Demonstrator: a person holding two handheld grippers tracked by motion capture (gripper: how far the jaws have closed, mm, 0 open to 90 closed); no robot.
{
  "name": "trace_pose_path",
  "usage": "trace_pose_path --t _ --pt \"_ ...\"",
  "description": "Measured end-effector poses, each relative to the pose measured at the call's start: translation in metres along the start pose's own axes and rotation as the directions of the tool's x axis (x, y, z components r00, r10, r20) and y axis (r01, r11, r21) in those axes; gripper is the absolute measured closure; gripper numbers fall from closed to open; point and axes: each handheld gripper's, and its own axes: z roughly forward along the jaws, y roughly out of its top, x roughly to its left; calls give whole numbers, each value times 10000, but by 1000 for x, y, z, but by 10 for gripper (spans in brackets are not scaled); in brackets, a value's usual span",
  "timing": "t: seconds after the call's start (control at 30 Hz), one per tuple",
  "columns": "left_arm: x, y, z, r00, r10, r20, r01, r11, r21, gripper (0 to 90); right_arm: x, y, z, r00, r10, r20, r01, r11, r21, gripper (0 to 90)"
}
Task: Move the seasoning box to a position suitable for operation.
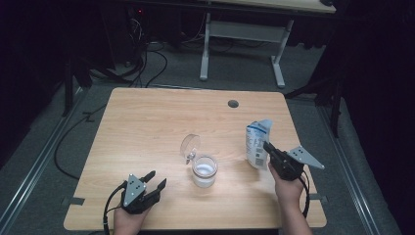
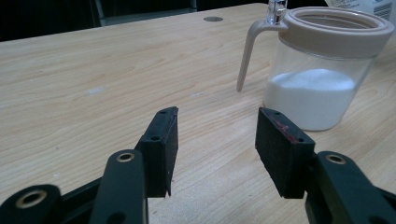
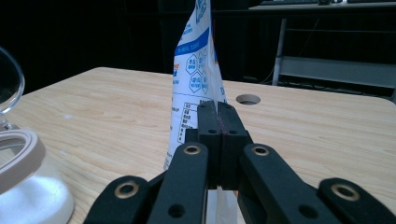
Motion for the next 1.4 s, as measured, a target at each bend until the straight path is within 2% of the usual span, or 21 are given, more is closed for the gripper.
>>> trace_pose_path --t 0.2,0.57,1.1,1.4 --pt "0 -1 -1 10000 17 -80 -17 10000 35 493 -3 1 5 10000 42 55 -42 10000 -88 900" --pt "-2 -1 0 10000 -9 16 9 10000 52 492 -9 -10 6 10000 6 98 -8 9999 172 900" --pt "-5 1 2 9994 145 305 -147 9999 72 491 -6 -21 -7 9996 -103 251 97 9997 236 897" --pt "-4 1 3 9994 93 347 -96 9999 89 490 -3 -23 -11 9995 -157 292 148 9994 298 894"
